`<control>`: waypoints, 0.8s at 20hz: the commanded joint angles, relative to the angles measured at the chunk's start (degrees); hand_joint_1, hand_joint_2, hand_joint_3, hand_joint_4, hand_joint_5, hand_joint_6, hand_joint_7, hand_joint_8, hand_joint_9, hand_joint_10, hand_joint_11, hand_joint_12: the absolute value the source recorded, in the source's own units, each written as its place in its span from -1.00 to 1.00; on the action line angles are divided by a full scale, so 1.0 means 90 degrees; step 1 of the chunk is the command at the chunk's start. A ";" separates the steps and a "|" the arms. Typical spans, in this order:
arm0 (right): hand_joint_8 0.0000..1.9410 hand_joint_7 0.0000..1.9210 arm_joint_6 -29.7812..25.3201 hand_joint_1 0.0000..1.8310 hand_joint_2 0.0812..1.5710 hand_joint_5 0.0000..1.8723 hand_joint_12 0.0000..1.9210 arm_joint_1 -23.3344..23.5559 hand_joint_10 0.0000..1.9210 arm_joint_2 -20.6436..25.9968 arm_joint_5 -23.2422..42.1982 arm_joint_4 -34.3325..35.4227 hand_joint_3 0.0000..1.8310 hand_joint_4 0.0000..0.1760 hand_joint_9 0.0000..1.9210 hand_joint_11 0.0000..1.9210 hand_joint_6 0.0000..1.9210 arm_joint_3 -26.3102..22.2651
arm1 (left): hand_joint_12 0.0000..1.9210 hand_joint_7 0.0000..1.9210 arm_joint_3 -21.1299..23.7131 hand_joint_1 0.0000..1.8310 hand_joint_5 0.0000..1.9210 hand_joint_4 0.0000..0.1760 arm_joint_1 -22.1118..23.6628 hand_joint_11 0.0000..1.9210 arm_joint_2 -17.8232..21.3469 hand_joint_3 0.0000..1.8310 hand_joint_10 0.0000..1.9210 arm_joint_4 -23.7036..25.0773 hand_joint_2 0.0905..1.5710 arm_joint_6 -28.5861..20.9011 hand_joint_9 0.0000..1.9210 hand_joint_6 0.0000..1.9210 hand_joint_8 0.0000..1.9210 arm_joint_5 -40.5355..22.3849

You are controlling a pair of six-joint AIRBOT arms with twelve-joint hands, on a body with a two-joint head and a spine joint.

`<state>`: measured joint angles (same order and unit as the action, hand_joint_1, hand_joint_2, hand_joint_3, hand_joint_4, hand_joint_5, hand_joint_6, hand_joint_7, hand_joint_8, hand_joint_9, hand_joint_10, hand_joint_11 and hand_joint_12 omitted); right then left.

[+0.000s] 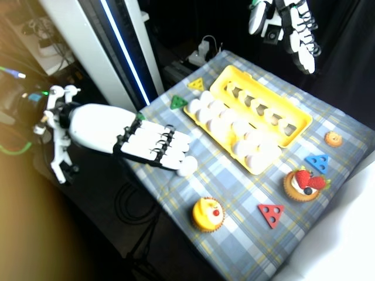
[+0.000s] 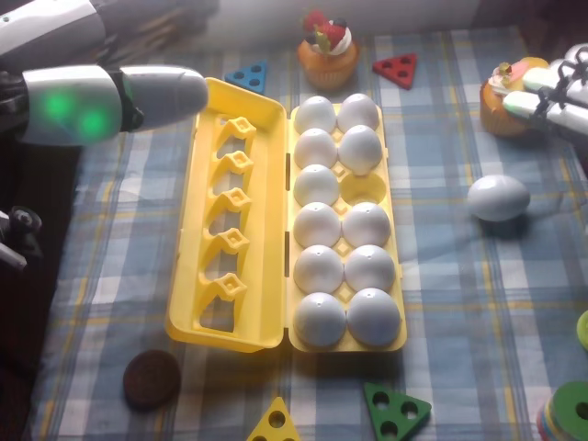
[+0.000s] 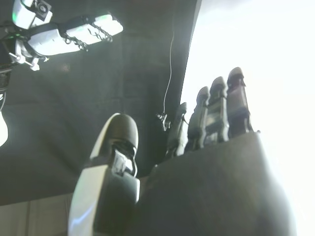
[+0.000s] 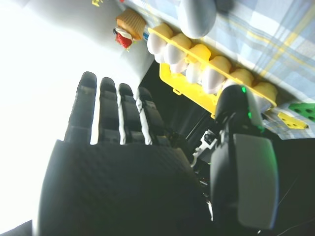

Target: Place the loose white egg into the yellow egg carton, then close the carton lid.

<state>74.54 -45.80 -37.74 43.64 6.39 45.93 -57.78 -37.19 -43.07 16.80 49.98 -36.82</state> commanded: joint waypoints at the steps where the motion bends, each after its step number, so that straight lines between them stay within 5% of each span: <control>1: -0.79 -0.87 0.0006 -0.06 0.44 -0.97 0.54 0.0105 -0.19 0.0006 0.0736 0.0025 -0.91 -1.00 -1.00 -1.00 -0.98 0.0034 | -0.10 -0.89 0.0001 -0.34 -0.93 -1.00 0.0107 -1.00 -0.0026 -1.00 -0.94 -0.0228 0.70 -0.0029 -0.85 -1.00 -1.00 -0.0781; 3: -0.87 -0.84 0.0006 -0.05 0.47 -0.98 0.55 0.0121 -0.12 -0.0111 0.0738 0.0042 -0.97 -1.00 -1.00 -1.00 -0.98 0.0093 | -0.29 -0.92 -0.0002 -0.36 -0.98 -1.00 0.0107 -1.00 -0.0048 -1.00 -0.99 -0.0320 0.73 0.0027 -0.87 -1.00 -1.00 -0.0879; 8: -0.94 -0.85 0.0005 0.02 0.46 -0.99 0.57 0.0306 -0.26 -0.0509 0.0531 0.0120 -0.99 -1.00 -1.00 -1.00 -0.98 0.0346 | -0.17 -0.92 -0.0020 -0.41 -0.96 -1.00 0.0107 -1.00 -0.0063 -1.00 -0.99 -0.0350 0.76 0.0028 -0.87 -1.00 -1.00 -0.0912; 11: -0.95 -0.82 0.0005 0.06 0.44 -0.96 0.73 0.0528 -0.17 -0.0886 0.0169 0.0122 -1.00 -1.00 -1.00 -1.00 -0.98 0.0606 | -0.11 -0.94 -0.0031 -0.48 -0.98 -1.00 0.0100 -1.00 -0.0063 -1.00 -0.99 -0.0373 0.78 0.0028 -0.87 -1.00 -1.00 -0.0917; 13: -0.96 -0.84 0.0005 -0.02 0.49 -0.97 0.70 0.0652 -0.35 -0.1140 -0.0059 0.0140 -0.99 -1.00 -1.00 -1.00 -0.98 0.0795 | -0.45 -0.98 -0.0032 -0.41 -0.99 -1.00 0.0088 -1.00 -0.0062 -1.00 -0.99 -0.0383 0.77 0.0028 -0.95 -1.00 -1.00 -0.0921; 16: -0.92 -0.76 0.0005 0.07 0.48 -0.94 0.60 0.0812 -0.42 -0.1512 -0.0449 0.0177 -1.00 -1.00 -1.00 -1.00 -0.97 0.1077 | -0.61 -0.98 -0.0034 -0.42 -0.99 -1.00 0.0074 -1.00 -0.0056 -1.00 -0.99 -0.0392 0.79 0.0028 -0.96 -1.00 -1.00 -0.0921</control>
<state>74.50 -39.20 -51.81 34.13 8.08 55.66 -57.87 -37.15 -43.42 15.18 50.52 -38.22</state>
